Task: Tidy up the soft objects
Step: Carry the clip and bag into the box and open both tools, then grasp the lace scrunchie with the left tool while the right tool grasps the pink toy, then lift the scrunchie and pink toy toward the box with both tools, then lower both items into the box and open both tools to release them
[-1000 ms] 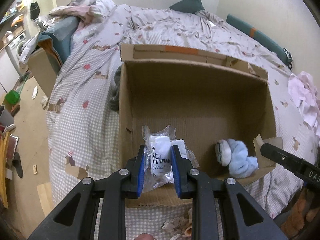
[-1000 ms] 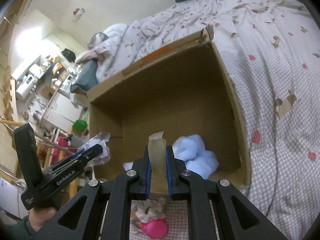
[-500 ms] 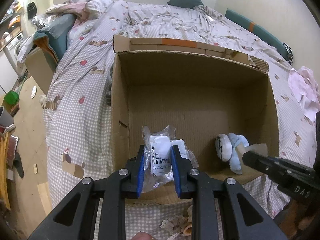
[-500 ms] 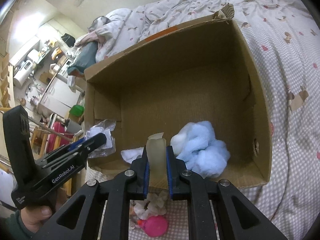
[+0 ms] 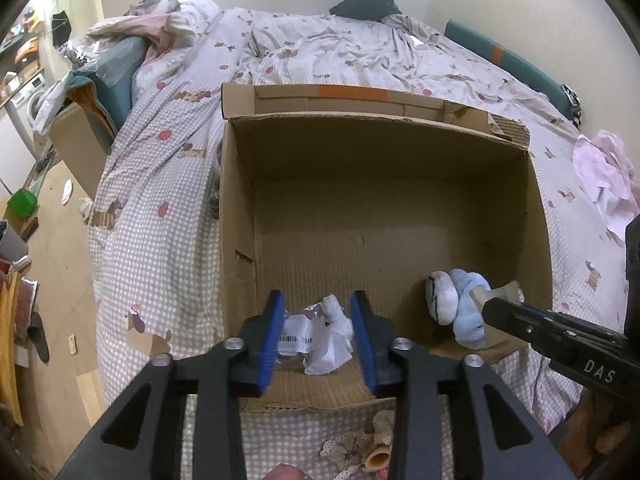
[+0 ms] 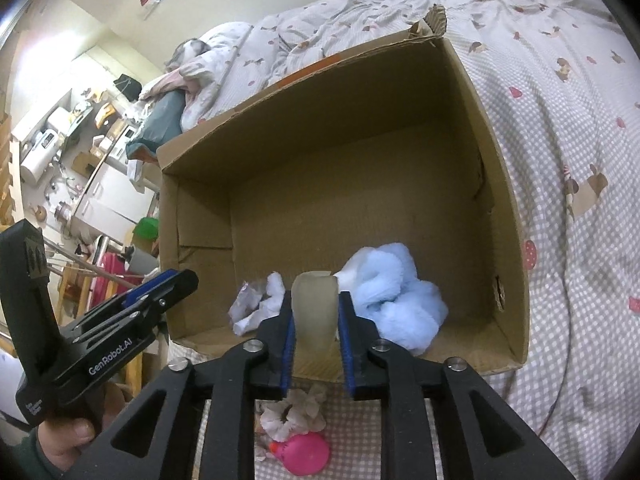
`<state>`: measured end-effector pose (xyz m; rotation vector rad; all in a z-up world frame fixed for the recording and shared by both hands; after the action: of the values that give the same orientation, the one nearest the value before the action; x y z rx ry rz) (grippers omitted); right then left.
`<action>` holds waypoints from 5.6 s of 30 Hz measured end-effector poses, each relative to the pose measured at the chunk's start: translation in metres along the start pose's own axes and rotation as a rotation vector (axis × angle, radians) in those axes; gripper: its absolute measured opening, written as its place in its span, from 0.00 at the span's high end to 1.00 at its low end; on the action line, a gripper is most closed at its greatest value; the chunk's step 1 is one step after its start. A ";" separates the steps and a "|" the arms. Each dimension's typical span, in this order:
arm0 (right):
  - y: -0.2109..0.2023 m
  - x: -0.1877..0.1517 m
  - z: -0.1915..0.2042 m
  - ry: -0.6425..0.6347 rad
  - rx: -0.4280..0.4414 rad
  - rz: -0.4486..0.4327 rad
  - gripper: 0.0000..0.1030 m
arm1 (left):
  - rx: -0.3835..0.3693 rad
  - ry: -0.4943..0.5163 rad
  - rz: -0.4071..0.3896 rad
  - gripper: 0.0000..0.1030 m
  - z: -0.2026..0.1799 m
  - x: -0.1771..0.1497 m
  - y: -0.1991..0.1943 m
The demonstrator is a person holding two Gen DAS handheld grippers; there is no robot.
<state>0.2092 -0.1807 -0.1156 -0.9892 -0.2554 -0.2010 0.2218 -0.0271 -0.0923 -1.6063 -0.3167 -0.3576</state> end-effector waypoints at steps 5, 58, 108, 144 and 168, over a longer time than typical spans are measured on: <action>0.000 0.000 -0.003 0.007 0.002 0.003 0.73 | 0.006 -0.007 -0.009 0.37 0.001 0.002 -0.002; -0.039 -0.083 -0.016 0.079 -0.049 0.041 0.29 | 0.007 -0.165 0.126 0.21 0.046 -0.102 -0.024; 0.094 -0.136 0.034 -0.101 -0.107 0.429 0.49 | -0.043 -0.152 0.326 0.93 0.038 -0.146 0.005; -0.066 -0.042 0.043 -0.135 -0.007 0.059 0.49 | 0.021 -0.043 0.079 0.93 0.027 -0.057 -0.080; -0.042 0.019 -0.038 0.074 -0.014 0.005 0.49 | -0.018 -0.010 0.048 0.93 0.017 -0.010 -0.004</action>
<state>0.2199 -0.2365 -0.0965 -0.9938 -0.1838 -0.2347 0.2118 -0.0101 -0.0932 -1.6310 -0.2830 -0.3163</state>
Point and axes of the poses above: each gripper's, at about its wrist camera, not at the fingertips, and y roughly the way its jaws point, z to its left, x to its top, the point moved 9 cm from there along y, roughly the way its jaws point, and after that the axes turned 8 degrees about z, right-handed, at the moved point
